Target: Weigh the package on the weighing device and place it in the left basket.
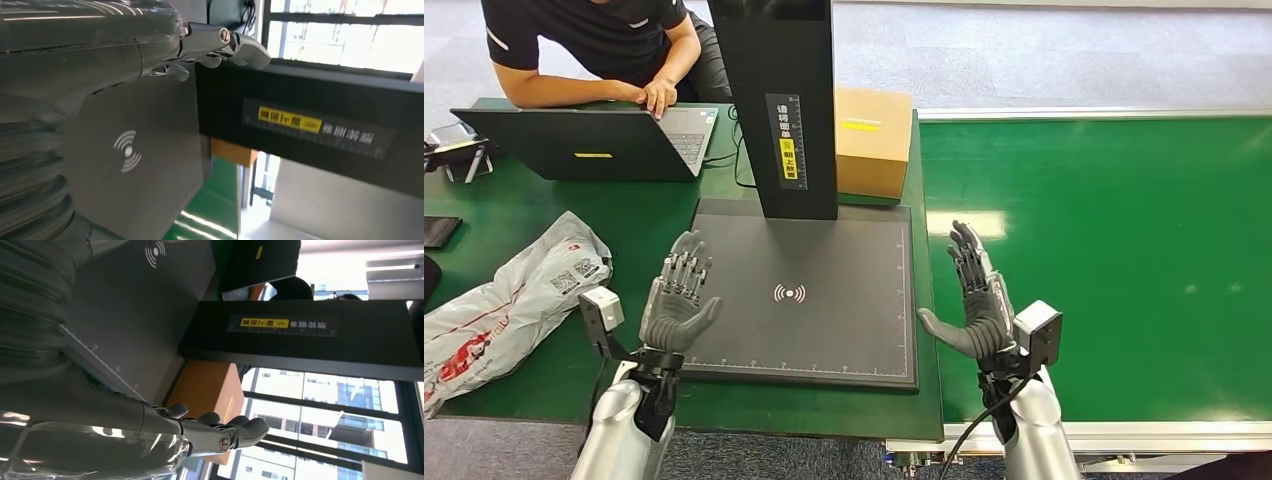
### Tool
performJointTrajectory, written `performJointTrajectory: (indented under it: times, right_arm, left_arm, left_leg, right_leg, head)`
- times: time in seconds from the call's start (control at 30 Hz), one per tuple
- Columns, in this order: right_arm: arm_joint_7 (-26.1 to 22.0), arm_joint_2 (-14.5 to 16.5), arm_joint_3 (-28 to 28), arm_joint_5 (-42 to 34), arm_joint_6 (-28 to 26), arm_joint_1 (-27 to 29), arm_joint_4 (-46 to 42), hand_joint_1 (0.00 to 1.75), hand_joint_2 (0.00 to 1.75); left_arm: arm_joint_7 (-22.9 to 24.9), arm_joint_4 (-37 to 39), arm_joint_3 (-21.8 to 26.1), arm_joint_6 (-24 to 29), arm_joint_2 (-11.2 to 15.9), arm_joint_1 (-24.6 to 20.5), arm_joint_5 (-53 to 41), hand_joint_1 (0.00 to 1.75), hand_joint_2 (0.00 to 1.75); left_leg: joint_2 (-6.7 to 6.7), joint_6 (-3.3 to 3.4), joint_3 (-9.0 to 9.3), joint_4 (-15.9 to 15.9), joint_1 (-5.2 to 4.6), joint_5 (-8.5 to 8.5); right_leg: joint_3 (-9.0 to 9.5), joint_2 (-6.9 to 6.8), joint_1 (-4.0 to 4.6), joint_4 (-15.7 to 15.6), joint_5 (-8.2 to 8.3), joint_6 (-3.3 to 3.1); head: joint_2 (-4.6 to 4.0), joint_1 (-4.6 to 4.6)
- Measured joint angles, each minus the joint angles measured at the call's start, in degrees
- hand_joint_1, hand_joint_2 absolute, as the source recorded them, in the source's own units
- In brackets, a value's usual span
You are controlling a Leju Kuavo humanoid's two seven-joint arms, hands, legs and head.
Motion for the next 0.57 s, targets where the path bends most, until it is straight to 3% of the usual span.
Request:
performJointTrajectory:
  times: [0.27, 0.57]
  right_arm:
    - [-0.1, 0.6, 3.7, 0.3, 0.0, -1.2, 3.6, 0.00, 1.75]
    - [-0.9, 0.6, 5.4, -0.5, 0.9, -2.0, 6.2, 0.00, 1.75]
  left_arm:
    - [0.2, 1.8, -3.6, -0.1, -0.9, 0.2, 1.4, 0.00, 1.75]
    - [-0.1, 2.6, -4.0, 0.3, -0.9, 0.3, 2.2, 0.00, 1.75]
  left_leg:
    - [0.00, 0.01, 0.00, 0.0, 0.00, 0.01]
    - [0.00, 0.01, -0.01, 0.0, 0.00, 0.01]
  right_leg:
    - [0.01, -0.01, 0.00, 0.0, 0.00, 0.00]
    - [0.01, -0.01, 0.00, 0.0, 0.00, 0.00]
  head:
    - [0.00, 0.01]
    - [0.00, 0.00]
